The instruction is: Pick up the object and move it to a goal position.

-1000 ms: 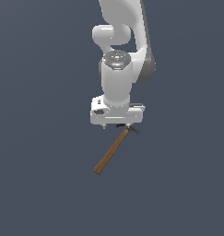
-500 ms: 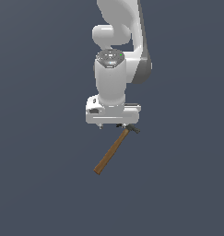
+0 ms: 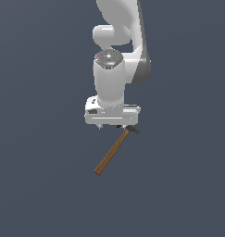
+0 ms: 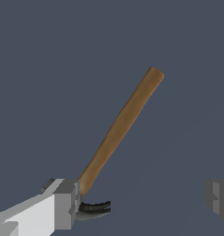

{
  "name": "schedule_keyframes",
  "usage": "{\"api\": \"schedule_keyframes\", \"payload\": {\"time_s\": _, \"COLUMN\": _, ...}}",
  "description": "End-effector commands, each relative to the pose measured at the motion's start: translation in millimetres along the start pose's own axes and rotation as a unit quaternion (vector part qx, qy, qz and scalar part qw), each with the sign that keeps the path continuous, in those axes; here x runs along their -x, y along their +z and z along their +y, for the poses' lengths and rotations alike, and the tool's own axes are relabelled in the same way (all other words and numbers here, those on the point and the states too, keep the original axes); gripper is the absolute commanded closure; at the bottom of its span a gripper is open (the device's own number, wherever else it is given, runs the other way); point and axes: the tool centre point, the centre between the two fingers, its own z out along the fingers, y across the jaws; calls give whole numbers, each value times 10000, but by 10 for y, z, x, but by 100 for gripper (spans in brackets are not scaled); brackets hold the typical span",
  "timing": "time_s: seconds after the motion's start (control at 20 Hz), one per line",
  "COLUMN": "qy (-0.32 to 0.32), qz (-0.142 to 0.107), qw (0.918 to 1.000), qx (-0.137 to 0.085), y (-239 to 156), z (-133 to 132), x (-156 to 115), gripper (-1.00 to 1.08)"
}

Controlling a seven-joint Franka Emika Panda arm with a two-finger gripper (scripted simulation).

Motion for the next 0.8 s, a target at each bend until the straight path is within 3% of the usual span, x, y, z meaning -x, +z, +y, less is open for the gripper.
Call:
{"api": "schedule_keyframes", "payload": {"time_s": 0.0, "qy": 107, "qz": -7, "qw": 9999, "qx": -2, "y": 37, "z": -3, "x": 1, "gripper": -92}}
{"api": "schedule_keyframes", "payload": {"time_s": 0.4, "qy": 766, "qz": -42, "qw": 9971, "qx": -3, "y": 258, "z": -29, "x": 11, "gripper": -92}}
{"api": "schedule_keyframes", "payload": {"time_s": 0.75, "qy": 1670, "qz": -81, "qw": 9859, "qx": 24, "y": 558, "z": -55, "x": 36, "gripper": -92}}
